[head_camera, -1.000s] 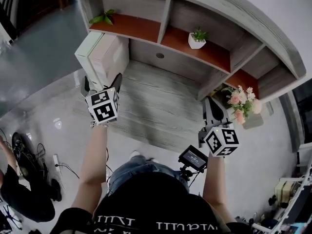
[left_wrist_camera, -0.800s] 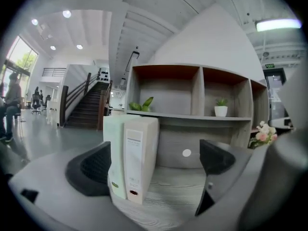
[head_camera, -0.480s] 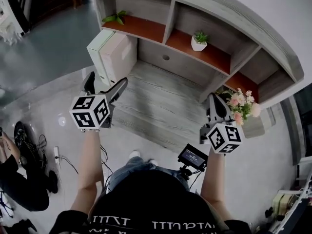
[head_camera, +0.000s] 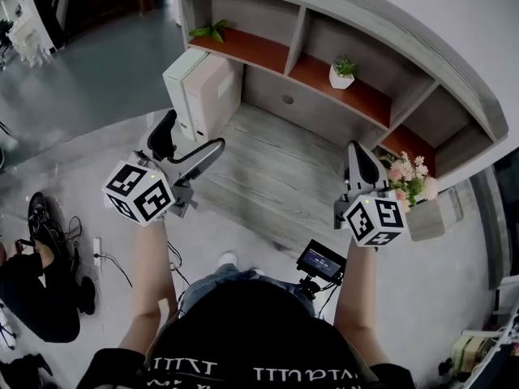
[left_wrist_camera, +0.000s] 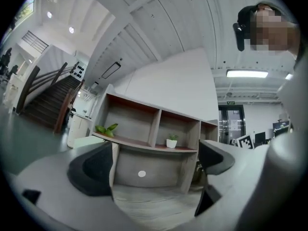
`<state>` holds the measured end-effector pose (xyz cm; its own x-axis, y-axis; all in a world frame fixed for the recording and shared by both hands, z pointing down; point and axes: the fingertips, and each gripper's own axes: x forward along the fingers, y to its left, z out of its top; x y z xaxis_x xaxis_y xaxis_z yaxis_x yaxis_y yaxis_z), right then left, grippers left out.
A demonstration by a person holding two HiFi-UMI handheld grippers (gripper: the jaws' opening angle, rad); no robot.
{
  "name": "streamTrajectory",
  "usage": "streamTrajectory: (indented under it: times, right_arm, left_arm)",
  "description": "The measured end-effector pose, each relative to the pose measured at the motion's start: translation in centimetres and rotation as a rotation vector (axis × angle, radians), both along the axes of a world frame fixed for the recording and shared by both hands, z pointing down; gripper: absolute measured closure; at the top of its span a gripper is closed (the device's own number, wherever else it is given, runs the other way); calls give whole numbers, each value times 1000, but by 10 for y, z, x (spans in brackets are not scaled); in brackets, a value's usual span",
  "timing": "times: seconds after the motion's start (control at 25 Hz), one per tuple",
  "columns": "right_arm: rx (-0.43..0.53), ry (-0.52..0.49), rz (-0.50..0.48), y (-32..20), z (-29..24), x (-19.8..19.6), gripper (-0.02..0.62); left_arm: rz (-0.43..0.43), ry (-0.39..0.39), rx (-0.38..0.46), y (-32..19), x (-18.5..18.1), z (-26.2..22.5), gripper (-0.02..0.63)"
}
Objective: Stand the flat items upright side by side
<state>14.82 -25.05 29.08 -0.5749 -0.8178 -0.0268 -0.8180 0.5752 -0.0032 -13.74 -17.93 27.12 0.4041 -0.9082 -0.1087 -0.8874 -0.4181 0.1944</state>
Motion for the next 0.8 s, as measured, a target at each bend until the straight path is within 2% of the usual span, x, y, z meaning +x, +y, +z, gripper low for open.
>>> streamTrajectory:
  times: [0.08, 0.12, 0.36, 0.44, 0.6, 0.8]
  right_arm:
    - [28, 21, -11, 1, -9, -7, 581]
    - [43, 38, -16, 2, -12, -11, 581]
    - [106, 119, -38, 8, -26, -27, 581]
    - [117, 126, -42, 9, -30, -30, 581]
    - [144, 116, -54, 14, -41, -33, 581]
    - [184, 106, -57, 19, -55, -34, 582]
  left_arm:
    - [2, 9, 25, 6, 0, -4, 55]
    - [-9, 12, 36, 9, -2, -5, 104]
    - [-119, -40, 136, 18, -19, -17, 497]
    - [-148, -90, 163, 19, -21, -22, 592]
    - [-139, -230, 179, 22, -8, -34, 594]
    - [-175, -317, 239, 25, 2, -63, 592]
